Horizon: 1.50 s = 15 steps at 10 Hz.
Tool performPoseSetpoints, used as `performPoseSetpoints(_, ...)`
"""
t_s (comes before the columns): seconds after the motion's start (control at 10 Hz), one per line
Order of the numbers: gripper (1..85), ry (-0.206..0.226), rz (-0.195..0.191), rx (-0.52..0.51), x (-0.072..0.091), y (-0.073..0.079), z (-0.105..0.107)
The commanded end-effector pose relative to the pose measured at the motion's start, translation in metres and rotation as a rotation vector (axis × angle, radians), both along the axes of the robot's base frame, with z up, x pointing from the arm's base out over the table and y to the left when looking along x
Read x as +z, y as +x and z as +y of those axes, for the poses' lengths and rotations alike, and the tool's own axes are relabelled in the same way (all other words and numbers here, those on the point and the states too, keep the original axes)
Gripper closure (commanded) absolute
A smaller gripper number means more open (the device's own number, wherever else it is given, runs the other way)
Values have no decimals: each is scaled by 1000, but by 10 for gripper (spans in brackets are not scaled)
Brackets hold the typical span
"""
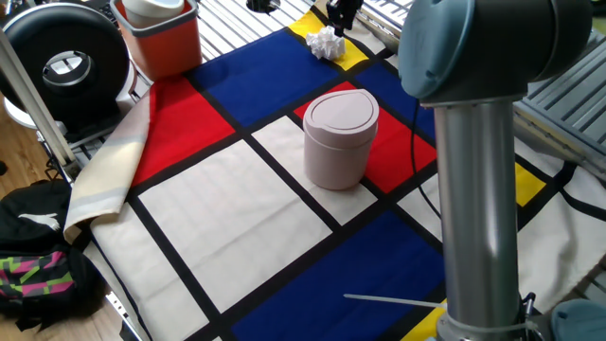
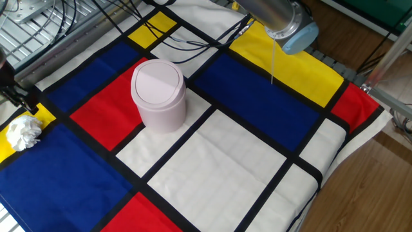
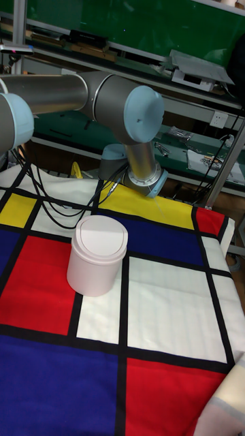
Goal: Put the garbage in the trash can
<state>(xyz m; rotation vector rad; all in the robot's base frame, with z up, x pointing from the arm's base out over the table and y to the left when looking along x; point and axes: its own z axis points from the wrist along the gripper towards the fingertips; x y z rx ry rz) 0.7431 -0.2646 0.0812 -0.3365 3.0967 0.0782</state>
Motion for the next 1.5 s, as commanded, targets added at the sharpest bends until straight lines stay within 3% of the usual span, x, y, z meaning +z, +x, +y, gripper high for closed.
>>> performPoseSetpoints(0.0,193,31,-44,27,-6,16,4)
performPoseSetpoints(0.6,200,81,-143,57,-9,45,15)
performPoseSetpoints(0.9,207,108,-159,88,-13,51,23)
performPoseSetpoints(1.4,213,105,-153,141,-22,52,19)
